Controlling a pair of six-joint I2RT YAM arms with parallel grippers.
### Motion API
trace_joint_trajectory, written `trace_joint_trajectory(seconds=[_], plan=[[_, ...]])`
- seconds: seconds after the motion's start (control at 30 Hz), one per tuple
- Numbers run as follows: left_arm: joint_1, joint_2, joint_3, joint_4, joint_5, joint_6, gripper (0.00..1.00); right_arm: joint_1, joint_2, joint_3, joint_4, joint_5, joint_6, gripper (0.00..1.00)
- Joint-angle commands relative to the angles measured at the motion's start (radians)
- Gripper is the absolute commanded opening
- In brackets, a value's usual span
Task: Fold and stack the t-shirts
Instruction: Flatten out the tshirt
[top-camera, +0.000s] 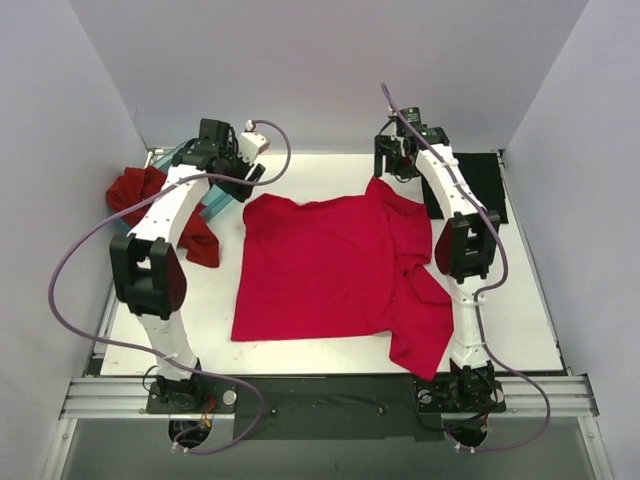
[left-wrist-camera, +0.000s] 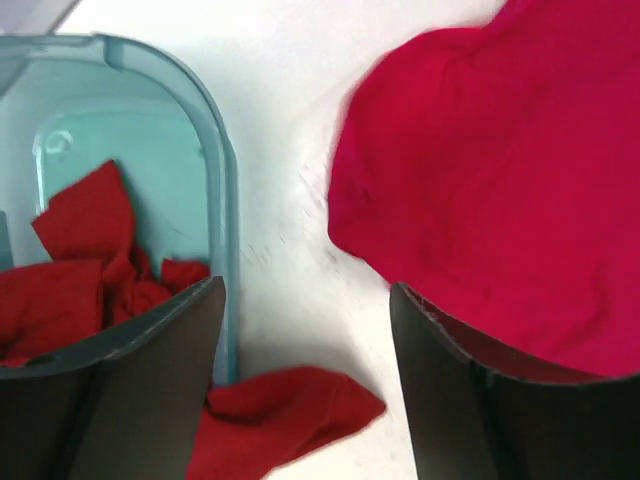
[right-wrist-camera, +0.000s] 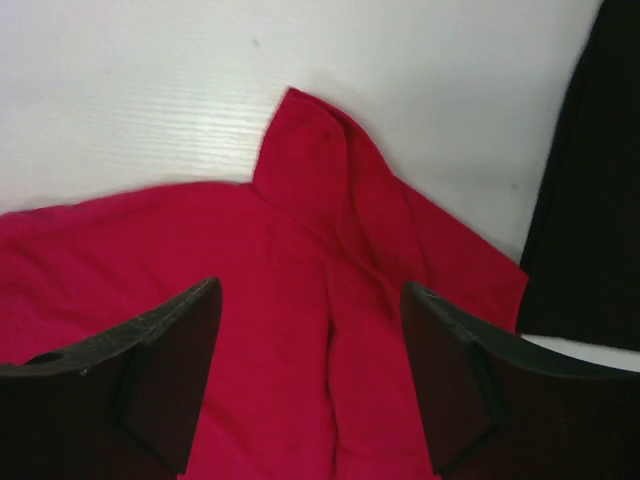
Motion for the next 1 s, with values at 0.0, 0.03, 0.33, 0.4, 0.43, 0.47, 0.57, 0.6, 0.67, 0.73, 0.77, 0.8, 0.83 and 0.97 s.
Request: trace_joint_trajectory(seconds=[0.0, 0.03, 0.33, 0.4, 0.43, 0.47, 0.57, 0.6, 0.67, 0.73, 0.77, 0.8, 0.83, 0.97], plan=[[0.004, 0.028, 0.221, 0.058, -0.009, -0.009, 0.79, -0.031, -0.223, -0.038, -0.07, 0.119, 0.081, 0.68], [0.0, -0.002, 0.215, 0.038, 0.013, -0.002, 0.79, -0.03, -0.317, -0.095, -0.087, 0.188, 0.083, 0.68], [-0.158, -0.451, -0.377, -0.318, 0.244, 0.413, 0.75, -0.076, -0.927, -1.11, -0.198, 0.233, 0.318, 0.68], [-0.175, -0.508, -0.508, -0.376, 0.24, 0.473, 0.77, -0.077, -1.036, -1.269, -0.213, 0.231, 0.389, 0.68], [-0.18, -0.548, -0.59, -0.387, 0.231, 0.491, 0.8, -0.077, -1.102, -1.36, -0.214, 0.227, 0.412, 0.68], [-0.191, -0.592, -0.627, -0.393, 0.218, 0.527, 0.81, -0.077, -1.131, -1.399, -0.213, 0.224, 0.46, 0.68], [-0.224, -0.663, -0.794, -0.328, 0.189, 0.561, 0.87, -0.079, -1.234, -1.571, -0.192, 0.188, 0.567, 0.68], [-0.243, -0.68, -0.828, -0.311, 0.176, 0.562, 0.88, -0.077, -1.249, -1.596, -0.185, 0.172, 0.586, 0.68], [-0.27, -0.708, -0.938, -0.252, 0.136, 0.568, 0.89, -0.074, -1.286, -1.683, -0.15, 0.139, 0.644, 0.68], [-0.287, -0.716, -1.021, -0.167, 0.088, 0.556, 0.89, -0.074, -1.306, -1.766, -0.11, 0.127, 0.696, 0.68], [-0.289, -0.714, -1.04, -0.1, 0.053, 0.55, 0.89, -0.077, -1.309, -1.816, -0.101, 0.122, 0.725, 0.68], [-0.289, -0.709, -1.074, -0.072, 0.033, 0.55, 0.9, -0.076, -1.312, -1.856, -0.072, 0.09, 0.739, 0.68], [-0.289, -0.706, -1.089, -0.017, -0.004, 0.55, 0.9, -0.074, -1.314, -1.881, -0.052, 0.078, 0.759, 0.68], [-0.286, -0.677, -1.141, 0.06, -0.033, 0.562, 0.9, -0.062, -1.313, -1.894, -0.011, 0.089, 0.79, 0.67]])
